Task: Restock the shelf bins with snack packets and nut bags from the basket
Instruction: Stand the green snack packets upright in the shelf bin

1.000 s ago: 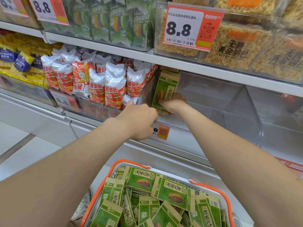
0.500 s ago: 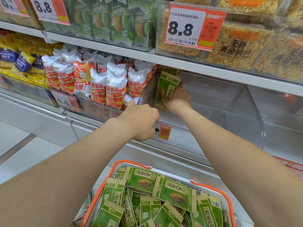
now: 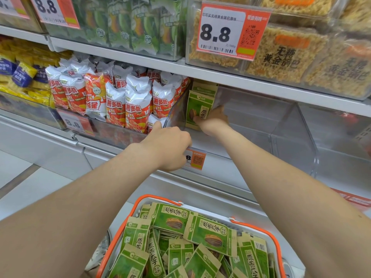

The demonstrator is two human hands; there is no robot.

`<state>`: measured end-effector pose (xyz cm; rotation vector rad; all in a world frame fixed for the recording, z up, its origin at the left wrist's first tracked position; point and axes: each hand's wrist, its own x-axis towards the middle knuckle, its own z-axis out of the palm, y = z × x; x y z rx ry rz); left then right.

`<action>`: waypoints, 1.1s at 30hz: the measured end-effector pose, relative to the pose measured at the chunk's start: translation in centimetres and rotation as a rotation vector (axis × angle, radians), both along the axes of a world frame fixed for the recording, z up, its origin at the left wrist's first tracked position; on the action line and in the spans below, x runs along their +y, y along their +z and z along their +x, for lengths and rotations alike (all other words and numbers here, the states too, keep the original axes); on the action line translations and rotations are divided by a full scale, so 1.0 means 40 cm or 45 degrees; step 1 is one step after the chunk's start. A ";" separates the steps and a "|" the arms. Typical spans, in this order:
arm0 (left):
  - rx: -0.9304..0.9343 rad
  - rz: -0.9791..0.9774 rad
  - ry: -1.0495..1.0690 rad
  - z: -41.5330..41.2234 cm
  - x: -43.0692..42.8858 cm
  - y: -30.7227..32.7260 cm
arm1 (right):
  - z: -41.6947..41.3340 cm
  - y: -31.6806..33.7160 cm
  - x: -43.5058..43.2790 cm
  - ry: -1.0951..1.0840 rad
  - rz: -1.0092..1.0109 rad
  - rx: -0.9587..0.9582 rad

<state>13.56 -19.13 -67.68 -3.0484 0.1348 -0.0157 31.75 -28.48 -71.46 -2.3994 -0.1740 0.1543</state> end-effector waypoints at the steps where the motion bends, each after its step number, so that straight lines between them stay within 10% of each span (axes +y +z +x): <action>1: -0.001 0.001 -0.003 0.000 0.000 0.000 | -0.002 0.003 -0.001 -0.022 0.033 0.012; 33: 0.037 0.000 0.056 0.002 -0.015 0.003 | -0.007 0.012 0.022 0.077 0.239 0.217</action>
